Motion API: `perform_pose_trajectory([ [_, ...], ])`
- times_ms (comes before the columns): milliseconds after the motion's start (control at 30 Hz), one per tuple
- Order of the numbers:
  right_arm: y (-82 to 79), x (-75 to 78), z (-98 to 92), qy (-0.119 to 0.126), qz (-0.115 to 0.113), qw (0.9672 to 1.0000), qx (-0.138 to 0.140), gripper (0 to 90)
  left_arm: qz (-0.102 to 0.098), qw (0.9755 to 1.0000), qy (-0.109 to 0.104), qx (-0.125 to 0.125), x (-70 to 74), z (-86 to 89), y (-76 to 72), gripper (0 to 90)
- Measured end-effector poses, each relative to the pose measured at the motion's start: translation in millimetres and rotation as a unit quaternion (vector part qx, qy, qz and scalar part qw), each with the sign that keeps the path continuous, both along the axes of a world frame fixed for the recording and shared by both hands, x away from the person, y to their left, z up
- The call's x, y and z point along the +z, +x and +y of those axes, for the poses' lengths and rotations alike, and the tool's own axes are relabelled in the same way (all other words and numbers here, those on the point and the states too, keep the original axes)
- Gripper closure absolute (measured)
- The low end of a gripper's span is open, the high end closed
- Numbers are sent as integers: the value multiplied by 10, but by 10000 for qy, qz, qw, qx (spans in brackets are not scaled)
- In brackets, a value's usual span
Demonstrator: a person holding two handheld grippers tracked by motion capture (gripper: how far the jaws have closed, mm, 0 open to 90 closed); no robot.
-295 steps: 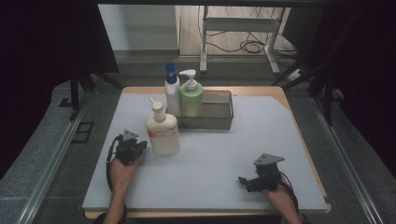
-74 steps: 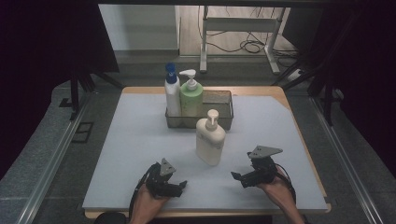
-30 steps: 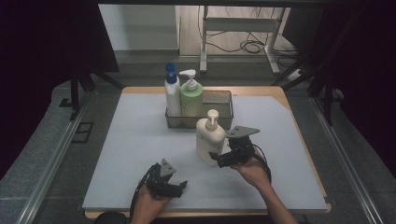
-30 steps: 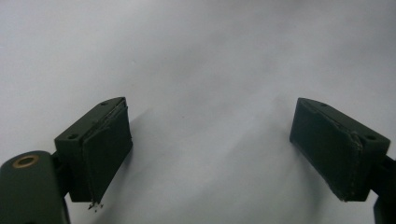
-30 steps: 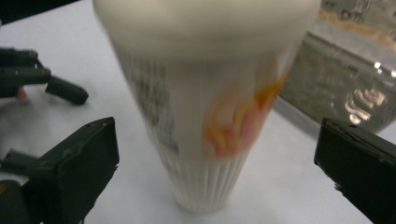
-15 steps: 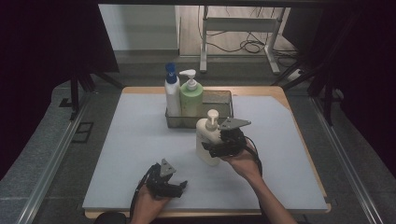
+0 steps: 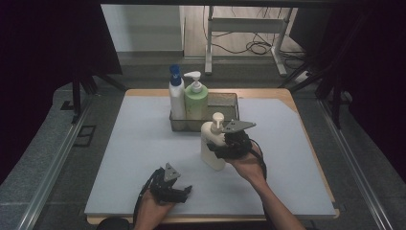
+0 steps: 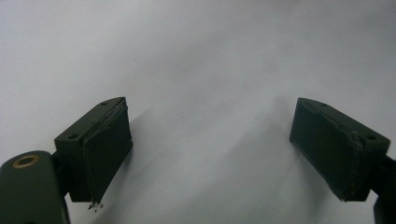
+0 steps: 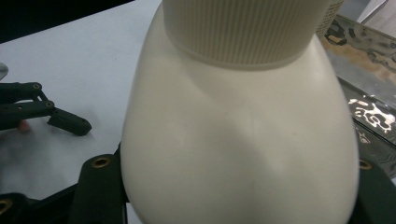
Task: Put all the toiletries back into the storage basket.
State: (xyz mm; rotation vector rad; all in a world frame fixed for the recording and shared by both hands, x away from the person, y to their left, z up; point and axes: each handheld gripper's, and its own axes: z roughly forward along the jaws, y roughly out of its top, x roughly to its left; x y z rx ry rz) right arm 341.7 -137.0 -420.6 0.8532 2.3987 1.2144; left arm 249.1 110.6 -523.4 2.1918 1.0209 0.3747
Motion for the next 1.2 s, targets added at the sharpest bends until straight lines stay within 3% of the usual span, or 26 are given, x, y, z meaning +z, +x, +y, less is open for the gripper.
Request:
perform_pose_trajectory([
  [233, 31, 63, -36, 46, 70, 10000, 33, 377, -1, 10000, -10, 4, -1, -1, 0, 120],
  [1200, 209, 537, -262, 245, -173, 9992, -270, 378, -13, 10000, -28, 16, -4, -3, 1, 120],
])
